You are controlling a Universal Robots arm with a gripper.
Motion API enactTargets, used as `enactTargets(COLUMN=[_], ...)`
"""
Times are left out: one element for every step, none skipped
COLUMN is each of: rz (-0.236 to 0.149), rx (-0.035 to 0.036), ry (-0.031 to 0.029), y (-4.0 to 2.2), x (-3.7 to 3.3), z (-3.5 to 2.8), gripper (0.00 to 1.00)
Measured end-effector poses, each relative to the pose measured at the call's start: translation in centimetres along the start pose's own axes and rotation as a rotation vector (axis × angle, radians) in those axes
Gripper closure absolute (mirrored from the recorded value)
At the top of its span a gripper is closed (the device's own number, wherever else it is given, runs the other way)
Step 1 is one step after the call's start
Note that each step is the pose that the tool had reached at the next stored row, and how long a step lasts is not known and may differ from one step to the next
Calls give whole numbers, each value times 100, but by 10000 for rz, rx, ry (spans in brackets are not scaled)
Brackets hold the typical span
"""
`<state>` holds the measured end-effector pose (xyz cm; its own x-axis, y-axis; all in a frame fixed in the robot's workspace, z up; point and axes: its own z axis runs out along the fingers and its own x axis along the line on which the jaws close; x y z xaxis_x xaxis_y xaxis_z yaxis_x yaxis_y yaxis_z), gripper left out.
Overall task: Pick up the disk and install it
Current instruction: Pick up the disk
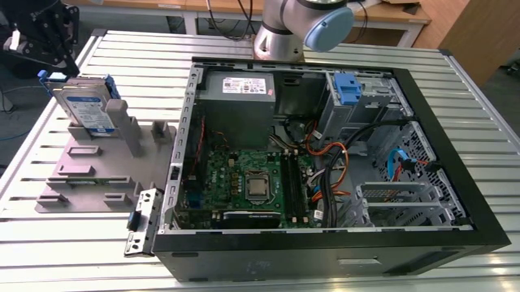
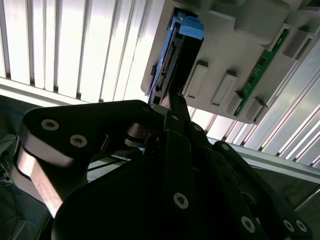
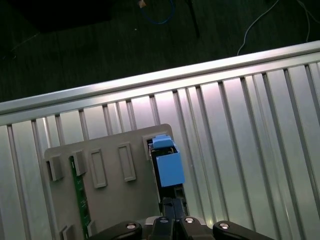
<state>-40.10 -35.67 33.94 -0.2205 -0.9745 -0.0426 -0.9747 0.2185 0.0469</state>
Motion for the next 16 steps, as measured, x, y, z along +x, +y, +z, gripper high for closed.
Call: enactTargets(rz=[0,1,1,0,0,0,0,0,-1,0,0,0,0,0,0,0], rx=[0,-1,-2,-1,-2,-3,-3,-2,-2,-2,-2,-2,-3,-2,-2,-2], ry=[0,1,2,1,1,2,3,2,2,2,2,2,2,1,2,2], y=[-5,-7,-7,-8,-9,-9,-9,-9,-9,-9,-9,-9,-9,-9,-9,-9], x=[-1,-2,-1,-1,-1,-1,-1,-1,-1,-1,-1,-1,-1,-1,-1,-1], z=[0,-1,0,3,6,6,7,8,8,8,8,8,8,9,9,9], gripper=[89,89,89,89,89,89,89,89,89,89,89,89,89,89,89,89])
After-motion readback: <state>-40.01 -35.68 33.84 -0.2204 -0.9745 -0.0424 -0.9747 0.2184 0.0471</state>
